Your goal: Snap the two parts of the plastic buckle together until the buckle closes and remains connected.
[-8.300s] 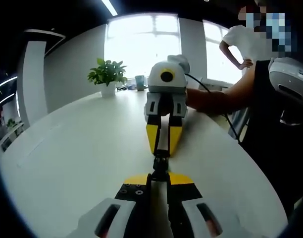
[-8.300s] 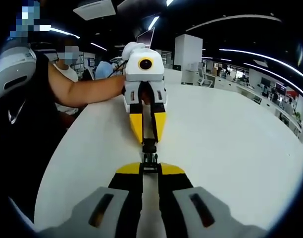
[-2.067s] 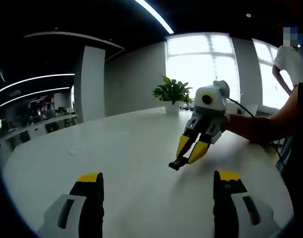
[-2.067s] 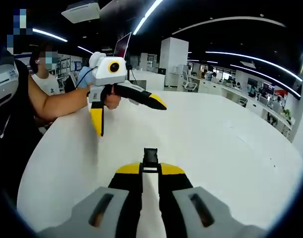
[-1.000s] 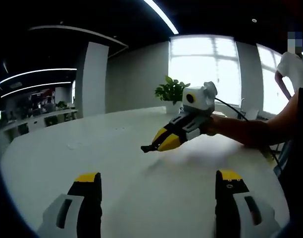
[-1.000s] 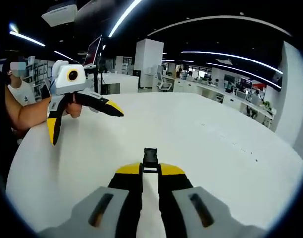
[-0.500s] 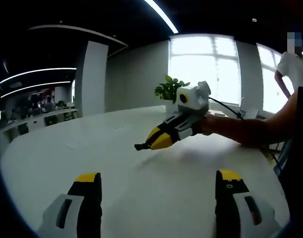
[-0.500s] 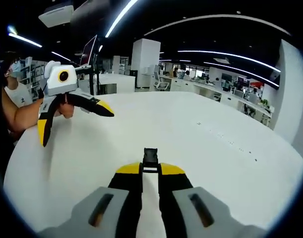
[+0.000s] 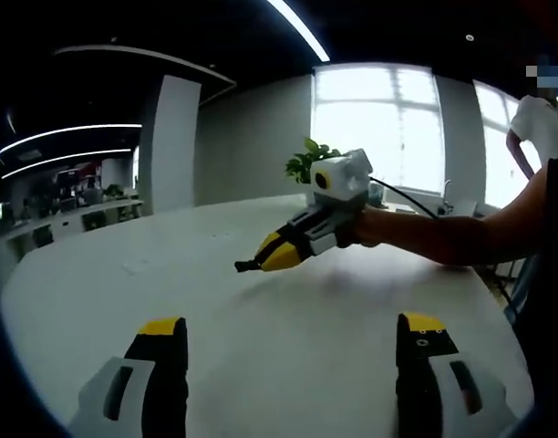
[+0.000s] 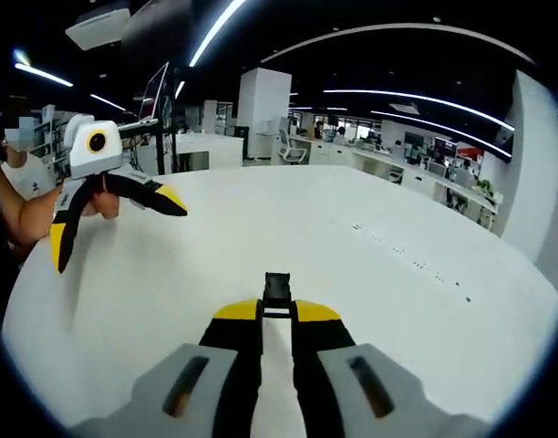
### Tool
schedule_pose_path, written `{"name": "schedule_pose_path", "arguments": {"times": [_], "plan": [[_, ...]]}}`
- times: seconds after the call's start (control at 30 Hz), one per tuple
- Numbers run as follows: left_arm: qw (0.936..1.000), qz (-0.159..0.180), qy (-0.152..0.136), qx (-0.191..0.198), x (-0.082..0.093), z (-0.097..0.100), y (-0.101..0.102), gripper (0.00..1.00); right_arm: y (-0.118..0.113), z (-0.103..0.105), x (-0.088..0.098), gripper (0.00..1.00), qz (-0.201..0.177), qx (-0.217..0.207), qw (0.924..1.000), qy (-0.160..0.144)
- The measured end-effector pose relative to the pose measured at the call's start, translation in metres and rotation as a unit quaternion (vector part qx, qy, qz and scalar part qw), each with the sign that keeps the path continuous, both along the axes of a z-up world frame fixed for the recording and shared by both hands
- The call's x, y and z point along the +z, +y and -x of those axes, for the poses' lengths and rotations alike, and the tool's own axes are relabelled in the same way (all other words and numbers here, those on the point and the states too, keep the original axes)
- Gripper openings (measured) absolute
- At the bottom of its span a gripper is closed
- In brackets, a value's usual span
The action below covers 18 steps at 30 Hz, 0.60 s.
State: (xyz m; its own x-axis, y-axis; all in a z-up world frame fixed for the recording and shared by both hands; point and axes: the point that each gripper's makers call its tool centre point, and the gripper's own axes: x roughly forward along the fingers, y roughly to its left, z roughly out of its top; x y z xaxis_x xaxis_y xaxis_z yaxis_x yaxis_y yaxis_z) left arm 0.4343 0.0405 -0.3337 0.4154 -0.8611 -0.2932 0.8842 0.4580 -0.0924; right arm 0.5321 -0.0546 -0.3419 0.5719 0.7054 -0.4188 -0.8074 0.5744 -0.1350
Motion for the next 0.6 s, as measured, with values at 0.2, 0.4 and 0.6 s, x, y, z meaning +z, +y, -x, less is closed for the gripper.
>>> {"name": "schedule_pose_path", "arguments": {"times": [0.2, 0.4, 0.6], "plan": [[1.0000, -0.001, 0.000, -0.001, 0.000, 0.001, 0.000, 0.96, 0.004, -0.012, -0.006, 0.10, 0.007, -0.003, 1.0000, 0.006], [1.0000, 0.000, 0.000, -0.001, 0.000, 0.001, 0.001, 0.96, 0.005, -0.018, -0.007, 0.10, 0.009, -0.006, 0.9999, 0.008], [1.0000, -0.001, 0.001, -0.004, -0.001, 0.003, 0.000, 0.96, 0.004, -0.022, -0.011, 0.10, 0.014, -0.008, 0.9998, 0.012]]}}
